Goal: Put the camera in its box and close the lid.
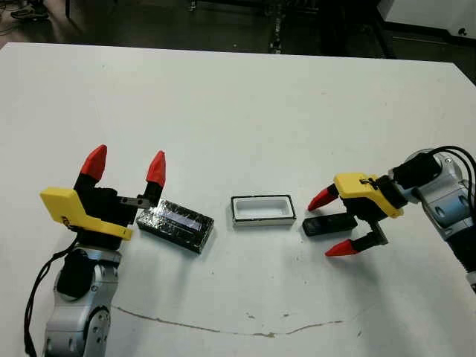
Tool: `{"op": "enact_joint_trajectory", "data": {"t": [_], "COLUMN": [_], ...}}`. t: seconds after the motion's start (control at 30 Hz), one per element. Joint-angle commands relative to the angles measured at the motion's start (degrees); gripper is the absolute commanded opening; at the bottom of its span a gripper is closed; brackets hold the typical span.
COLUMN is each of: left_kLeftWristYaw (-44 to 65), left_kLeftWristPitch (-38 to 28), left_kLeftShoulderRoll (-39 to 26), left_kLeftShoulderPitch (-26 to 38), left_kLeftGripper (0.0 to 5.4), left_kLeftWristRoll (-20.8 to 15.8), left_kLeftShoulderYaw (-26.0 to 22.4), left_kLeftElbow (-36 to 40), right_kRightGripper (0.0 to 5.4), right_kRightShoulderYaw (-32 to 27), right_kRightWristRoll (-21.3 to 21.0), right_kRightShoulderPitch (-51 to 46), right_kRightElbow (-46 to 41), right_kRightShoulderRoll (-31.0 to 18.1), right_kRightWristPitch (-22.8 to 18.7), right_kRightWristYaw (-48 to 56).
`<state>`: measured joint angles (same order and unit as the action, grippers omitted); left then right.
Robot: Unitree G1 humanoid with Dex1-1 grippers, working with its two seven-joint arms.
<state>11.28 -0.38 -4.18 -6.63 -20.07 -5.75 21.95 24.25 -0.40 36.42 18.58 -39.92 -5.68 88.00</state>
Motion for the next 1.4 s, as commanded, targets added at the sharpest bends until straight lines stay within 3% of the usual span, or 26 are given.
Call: {"op": "enact_joint_trajectory", "data": {"t": [0.03,0.27,0.63,1.07,1.27,1.4], "left_kLeftWristYaw": [0.08,0.14,0.03,-0.40,-0.47,-0.68], "left_kLeftWristPitch": [0.43,0.06,0.25,1.44,1.03,1.42], "left_kLeftShoulderRoll": [-0.14,0.03,0.12,-0.14,-0.03,0.09], "left_kLeftShoulderPitch": [-0.56,-0.58,-0.77,-0.94,-0.97,-1.01], "left_kLeftGripper": [5.40,5.40,5.40,5.40,5.40,5.40], "left_kLeftWristRoll": [-0.11,-0.10,-0.27,-0.22,0.47,0.44], "left_kLeftShoulderYaw": [-0.13,-0.07,0.01,0.17,0.24,0.43], "left_kLeftElbow": [0.15,0.03,0.30,0.79,0.74,1.05], "right_kRightGripper": [4.51,3.37,1.66,1.66,1.66,1.66], "right_kRightShoulderYaw": [-0.82,-2.14,-3.21,-6.90,-8.52,-10.80], "right_kRightWristRoll": [0.54,1.18,1.63,2.85,2.34,4.72], "right_kRightShoulderPitch": [-2.04,-3.52,-4.74,-3.18,3.15,7.46], "right_kRightElbow": [0.53,0.96,-0.08,0.96,1.60,4.55], "right_kRightShoulderRoll": [0.13,0.64,1.23,1.08,-0.27,0.87], "right_kRightWristPitch": [0.15,1.99,-0.48,0.01,-8.05,-11.56], "right_kRightWristYaw": [-0.81,-2.66,-5.05,-8.91,-8.88,-8.30]}}
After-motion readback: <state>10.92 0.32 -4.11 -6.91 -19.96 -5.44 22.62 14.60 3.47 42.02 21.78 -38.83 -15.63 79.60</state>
